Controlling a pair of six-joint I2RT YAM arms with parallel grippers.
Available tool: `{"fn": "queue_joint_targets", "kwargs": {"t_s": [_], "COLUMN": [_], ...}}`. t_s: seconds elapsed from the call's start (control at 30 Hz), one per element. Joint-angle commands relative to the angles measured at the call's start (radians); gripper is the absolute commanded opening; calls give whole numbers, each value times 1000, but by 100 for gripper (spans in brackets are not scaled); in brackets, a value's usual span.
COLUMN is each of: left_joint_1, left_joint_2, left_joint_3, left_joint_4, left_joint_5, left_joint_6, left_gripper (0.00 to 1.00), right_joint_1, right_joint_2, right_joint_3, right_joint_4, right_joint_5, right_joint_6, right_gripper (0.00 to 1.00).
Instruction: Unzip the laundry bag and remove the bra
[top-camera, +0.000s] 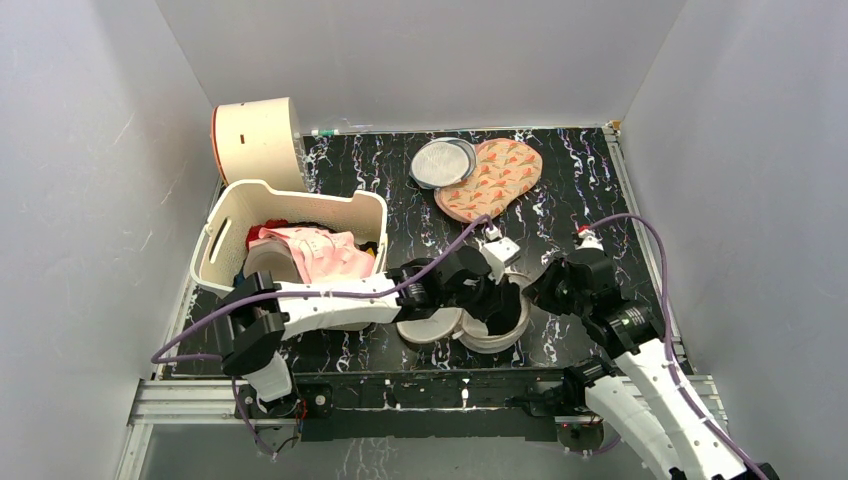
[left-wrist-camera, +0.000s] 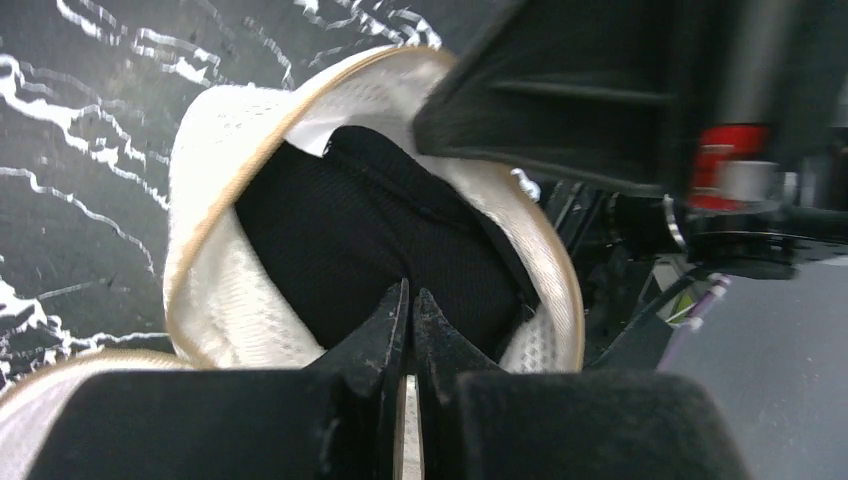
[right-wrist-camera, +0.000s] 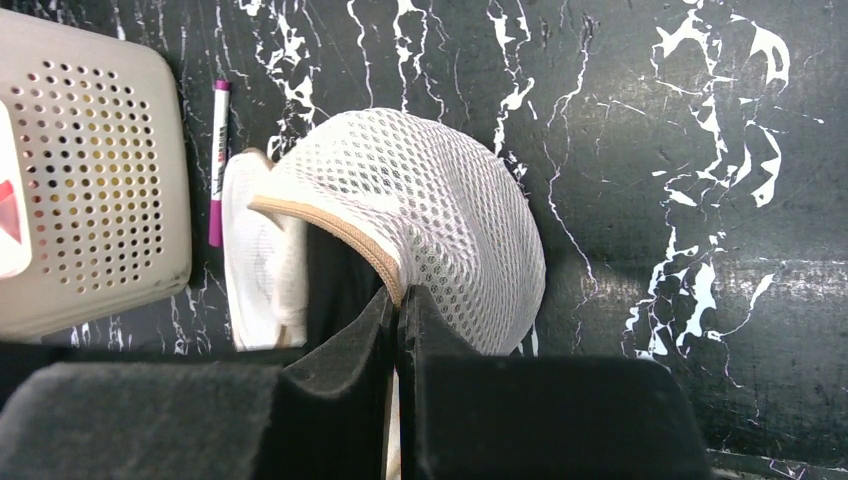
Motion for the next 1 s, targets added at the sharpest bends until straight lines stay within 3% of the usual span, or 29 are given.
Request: {"fn": "queue_joint_targets", "kwargs": {"t_s": [0.0, 0.37, 0.47, 0.6, 0.83, 0.97], "left_joint_1": [-19, -19, -19, -14, -1, -1], "left_joint_2": [-141, -291, -345, -315, -186, -110], "left_joint_3": [8, -36, -70, 18, 82, 105], "left_joint_4": [134, 323, 350, 137, 155, 162], "left_joint_5": [47, 5, -99, -381, -275, -266], "left_joint_6": [64, 56, 41, -37, -60, -59], "left_gripper": [0, 0, 0, 0, 0, 0], "right_joint_1": [5, 5, 5, 5, 5, 5], "right_joint_2": [31, -22, -35, -48, -63, -74], "right_joint_3": [31, -17, -17, -18, -19, 20], "right_joint_4": [73, 60, 49, 50, 141, 141], "right_joint_5": [38, 3, -7, -49, -235, -237], "right_joint_6": [0, 17, 8, -6, -42, -47], "right_gripper": [0, 0, 0, 0, 0, 0]}}
